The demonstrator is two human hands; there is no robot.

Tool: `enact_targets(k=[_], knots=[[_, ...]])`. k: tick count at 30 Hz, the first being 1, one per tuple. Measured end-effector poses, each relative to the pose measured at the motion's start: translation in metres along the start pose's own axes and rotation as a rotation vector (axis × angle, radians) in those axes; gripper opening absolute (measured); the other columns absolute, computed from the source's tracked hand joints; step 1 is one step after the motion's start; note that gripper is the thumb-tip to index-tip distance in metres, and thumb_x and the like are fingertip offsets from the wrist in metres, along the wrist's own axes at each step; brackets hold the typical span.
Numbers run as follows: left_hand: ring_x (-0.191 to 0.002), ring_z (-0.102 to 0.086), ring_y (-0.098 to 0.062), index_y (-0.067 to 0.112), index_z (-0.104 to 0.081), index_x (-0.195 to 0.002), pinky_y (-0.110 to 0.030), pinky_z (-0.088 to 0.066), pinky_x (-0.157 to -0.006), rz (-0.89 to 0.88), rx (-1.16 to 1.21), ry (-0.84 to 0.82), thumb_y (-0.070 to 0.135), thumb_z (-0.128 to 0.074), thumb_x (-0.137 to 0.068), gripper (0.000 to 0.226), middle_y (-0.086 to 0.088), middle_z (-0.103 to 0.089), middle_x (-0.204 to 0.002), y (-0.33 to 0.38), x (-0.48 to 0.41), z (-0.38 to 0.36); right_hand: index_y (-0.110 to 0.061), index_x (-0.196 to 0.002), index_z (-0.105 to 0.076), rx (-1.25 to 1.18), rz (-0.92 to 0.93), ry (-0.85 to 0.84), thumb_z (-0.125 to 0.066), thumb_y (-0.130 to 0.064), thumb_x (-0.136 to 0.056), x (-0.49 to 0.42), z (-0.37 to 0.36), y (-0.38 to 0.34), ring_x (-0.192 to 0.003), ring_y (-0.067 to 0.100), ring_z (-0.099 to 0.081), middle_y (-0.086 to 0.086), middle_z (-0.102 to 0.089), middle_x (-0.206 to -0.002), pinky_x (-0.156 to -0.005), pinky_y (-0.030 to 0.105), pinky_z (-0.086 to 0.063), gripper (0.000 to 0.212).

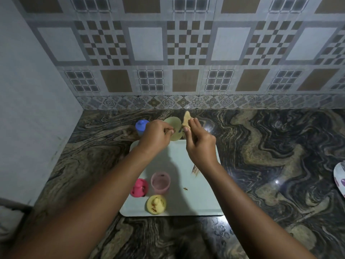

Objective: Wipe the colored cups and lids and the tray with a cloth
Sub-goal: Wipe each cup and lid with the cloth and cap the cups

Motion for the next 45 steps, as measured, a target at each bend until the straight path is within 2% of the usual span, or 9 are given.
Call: enact_targets(k=[7, 13, 19, 23, 30, 36, 39, 41, 45], knots=[[-0.072, -0.066, -0.033, 0.007, -0.076, -0.078, -0.038, -0.051, -0.063, 0.039, -0.111, -0.06, 0.013, -0.063, -0.084, 0.015, -0.015, -0.071, -0.073, -0.033, -0.022, -0.047, 0.002, -0.127, -0.067, 0.052, -0.068, -0.047, -0.061, -0.017, -0.101, -0.023, -0.032, 0.046, -0.138, 0.029, -0.051, 0.021, -0.063, -0.136, -0.106, 0.034, -0.045, 0.033], [-0.077, -0.065, -0.033, 0.009, -0.077, -0.084, -0.041, -0.053, -0.069, 0.047, -0.212, -0.059, 0.018, -0.061, -0.089, 0.019, -0.015, -0.07, -0.082, -0.054, -0.042, -0.072, 0.009, -0.107, -0.07, 0.07, -0.127, -0.035, -0.065, -0.011, -0.098, -0.024, -0.039, 0.069, -0.124, 0.037, -0.061, 0.029, -0.07, -0.114, -0.089, 0.038, -0.045, 0.022], [-0.08, -0.065, -0.033, 0.009, -0.076, -0.087, -0.041, -0.054, -0.072, 0.057, -0.276, -0.096, 0.016, -0.057, -0.088, 0.02, -0.014, -0.069, -0.088, -0.069, -0.053, -0.094, 0.005, -0.121, -0.07, 0.021, -0.155, -0.049, -0.065, -0.01, -0.098, -0.027, -0.05, 0.081, -0.136, 0.031, -0.053, 0.022, -0.067, -0.128, -0.099, 0.007, -0.032, 0.028], [-0.081, -0.065, -0.034, 0.009, -0.075, -0.088, -0.036, -0.05, -0.068, 0.084, -0.302, -0.134, 0.015, -0.055, -0.09, 0.021, -0.015, -0.068, -0.09, -0.072, -0.056, -0.105, 0.004, -0.116, -0.072, 0.025, -0.157, -0.062, -0.064, -0.009, -0.097, -0.025, -0.056, 0.088, -0.13, 0.031, -0.058, 0.024, -0.07, -0.123, -0.092, 0.015, -0.041, 0.024], [-0.093, -0.065, -0.034, 0.012, -0.074, -0.1, -0.034, -0.05, -0.073, 0.11, -0.344, -0.182, 0.016, -0.055, -0.091, 0.022, -0.014, -0.065, -0.102, -0.075, -0.059, -0.113, -0.001, -0.132, -0.065, -0.046, -0.252, -0.092, -0.063, -0.017, -0.1, -0.019, -0.056, 0.096, -0.142, 0.022, -0.046, 0.017, -0.062, -0.138, -0.107, 0.011, -0.031, 0.035], [-0.105, -0.063, -0.03, 0.023, -0.068, -0.119, -0.043, -0.055, -0.08, 0.024, -0.3, -0.108, 0.032, -0.063, -0.088, 0.033, -0.006, -0.063, -0.117, -0.056, -0.053, -0.09, -0.002, -0.129, -0.068, -0.086, -0.251, -0.055, -0.063, -0.015, -0.101, -0.018, -0.048, 0.092, -0.141, 0.025, -0.048, 0.016, -0.065, -0.134, -0.097, -0.01, -0.021, 0.031], [-0.113, -0.061, -0.027, 0.02, -0.053, -0.139, -0.043, -0.054, -0.087, -0.002, -0.191, -0.039, 0.035, -0.065, -0.088, 0.054, -0.006, -0.06, -0.13, -0.044, -0.043, -0.06, -0.004, -0.132, -0.066, -0.142, -0.252, -0.052, -0.062, -0.018, -0.101, -0.015, -0.043, 0.083, -0.14, 0.021, -0.049, 0.014, -0.064, -0.137, -0.101, -0.006, -0.026, 0.034], [-0.101, -0.065, -0.022, 0.022, -0.049, -0.143, -0.04, -0.055, -0.085, 0.0, -0.118, 0.001, 0.037, -0.066, -0.088, 0.059, -0.001, -0.062, -0.128, -0.036, -0.032, -0.034, -0.009, -0.135, -0.065, -0.174, -0.261, -0.067, -0.06, -0.03, -0.101, -0.011, -0.041, 0.075, -0.132, 0.018, -0.057, 0.008, -0.069, -0.13, -0.104, 0.01, -0.039, 0.041], [-0.076, -0.065, -0.012, 0.022, -0.058, -0.133, -0.032, -0.056, -0.077, -0.003, 0.048, 0.063, 0.03, -0.07, -0.087, 0.049, 0.007, -0.067, -0.116, -0.018, 0.011, 0.014, -0.031, -0.135, -0.064, -0.264, -0.285, -0.151, -0.05, -0.062, -0.096, 0.012, -0.037, 0.06, -0.072, 0.018, -0.056, -0.007, -0.06, -0.076, -0.074, 0.037, -0.055, 0.052]])
Point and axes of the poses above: each hand's wrist, its own x-axis away from the middle knuckle, its own z-axis out of the back of the hand, y = z × x, the point moved 8 cm from there along -x, towards the middle knuckle
